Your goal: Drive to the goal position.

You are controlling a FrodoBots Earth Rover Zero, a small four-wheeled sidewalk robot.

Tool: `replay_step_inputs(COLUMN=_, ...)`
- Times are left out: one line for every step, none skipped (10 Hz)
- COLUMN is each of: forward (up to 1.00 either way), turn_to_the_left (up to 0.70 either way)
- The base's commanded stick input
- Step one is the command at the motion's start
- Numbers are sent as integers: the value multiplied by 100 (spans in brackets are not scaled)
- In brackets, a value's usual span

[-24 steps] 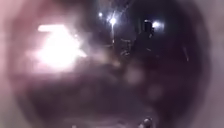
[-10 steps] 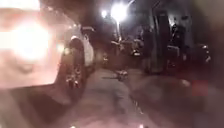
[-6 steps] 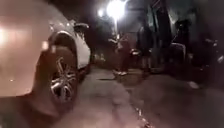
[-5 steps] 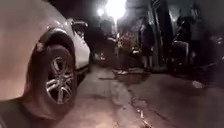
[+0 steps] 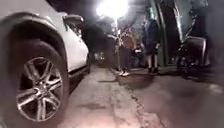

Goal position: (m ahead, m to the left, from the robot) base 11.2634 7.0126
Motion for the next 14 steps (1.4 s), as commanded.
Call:
replay_step_inputs(forward=70, turn_to_the_left=0)
replay_step_inputs(forward=70, turn_to_the_left=0)
replay_step_inputs(forward=70, turn_to_the_left=0)
replay_step_inputs(forward=70, turn_to_the_left=18)
replay_step_inputs(forward=70, turn_to_the_left=33)
replay_step_inputs(forward=70, turn_to_the_left=19)
replay_step_inputs(forward=70, turn_to_the_left=0)
replay_step_inputs(forward=70, turn_to_the_left=0)
replay_step_inputs(forward=70, turn_to_the_left=0)
replay_step_inputs(forward=70, turn_to_the_left=0)
replay_step_inputs(forward=70, turn_to_the_left=0)
replay_step_inputs(forward=70, turn_to_the_left=0)
replay_step_inputs(forward=70, turn_to_the_left=0)
replay_step_inputs(forward=70, turn_to_the_left=0)
